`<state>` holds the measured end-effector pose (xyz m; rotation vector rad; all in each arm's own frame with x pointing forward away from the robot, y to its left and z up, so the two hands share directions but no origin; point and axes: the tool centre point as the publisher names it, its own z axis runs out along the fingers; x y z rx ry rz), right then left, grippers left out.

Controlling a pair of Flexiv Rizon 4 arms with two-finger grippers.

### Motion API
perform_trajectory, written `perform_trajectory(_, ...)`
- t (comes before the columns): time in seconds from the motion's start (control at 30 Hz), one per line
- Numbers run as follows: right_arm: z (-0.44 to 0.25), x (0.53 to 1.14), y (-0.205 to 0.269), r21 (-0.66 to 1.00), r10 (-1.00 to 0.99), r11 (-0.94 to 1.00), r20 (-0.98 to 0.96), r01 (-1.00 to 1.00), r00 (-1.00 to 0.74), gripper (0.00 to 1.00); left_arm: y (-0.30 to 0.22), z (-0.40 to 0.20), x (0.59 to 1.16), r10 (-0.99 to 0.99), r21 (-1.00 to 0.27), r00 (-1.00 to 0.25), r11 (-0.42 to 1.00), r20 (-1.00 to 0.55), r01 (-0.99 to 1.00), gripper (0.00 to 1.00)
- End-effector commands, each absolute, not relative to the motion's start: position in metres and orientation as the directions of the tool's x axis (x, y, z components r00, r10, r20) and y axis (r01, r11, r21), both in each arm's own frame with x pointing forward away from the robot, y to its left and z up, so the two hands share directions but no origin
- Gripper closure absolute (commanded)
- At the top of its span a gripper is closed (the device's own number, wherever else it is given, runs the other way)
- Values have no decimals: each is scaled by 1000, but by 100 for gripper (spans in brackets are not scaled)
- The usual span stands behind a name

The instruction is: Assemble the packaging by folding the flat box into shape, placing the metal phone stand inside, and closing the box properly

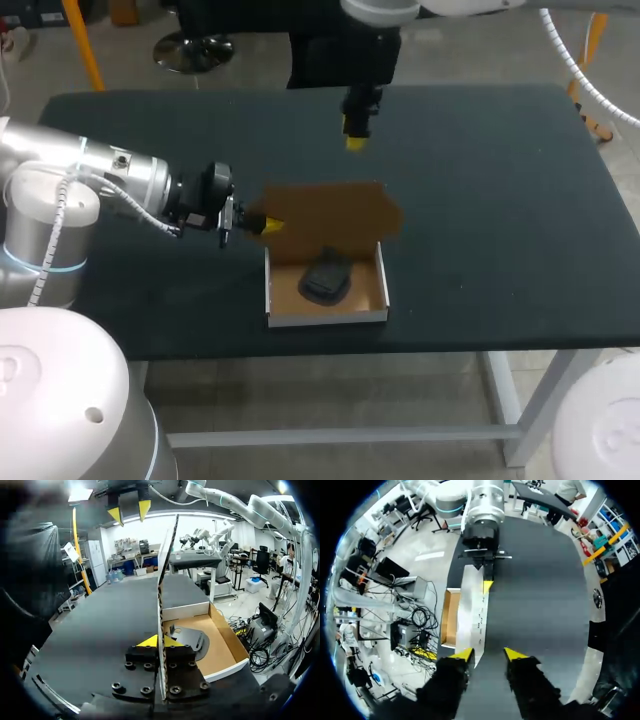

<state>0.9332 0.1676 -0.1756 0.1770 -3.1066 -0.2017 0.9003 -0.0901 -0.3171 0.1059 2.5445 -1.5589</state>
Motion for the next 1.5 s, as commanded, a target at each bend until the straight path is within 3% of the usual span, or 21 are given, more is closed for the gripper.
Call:
perform_trajectory(0.03,-182,941,182,24,-122,992,66,-120,-990,60,-90,-318,900,-20,-879,-985,454,-169,142,100)
perform_trajectory(1.5,-228,907,214,10,-191,982,88,-191,-978,65,-90,-318,900,-20,-879,-985,454,-169,142,100)
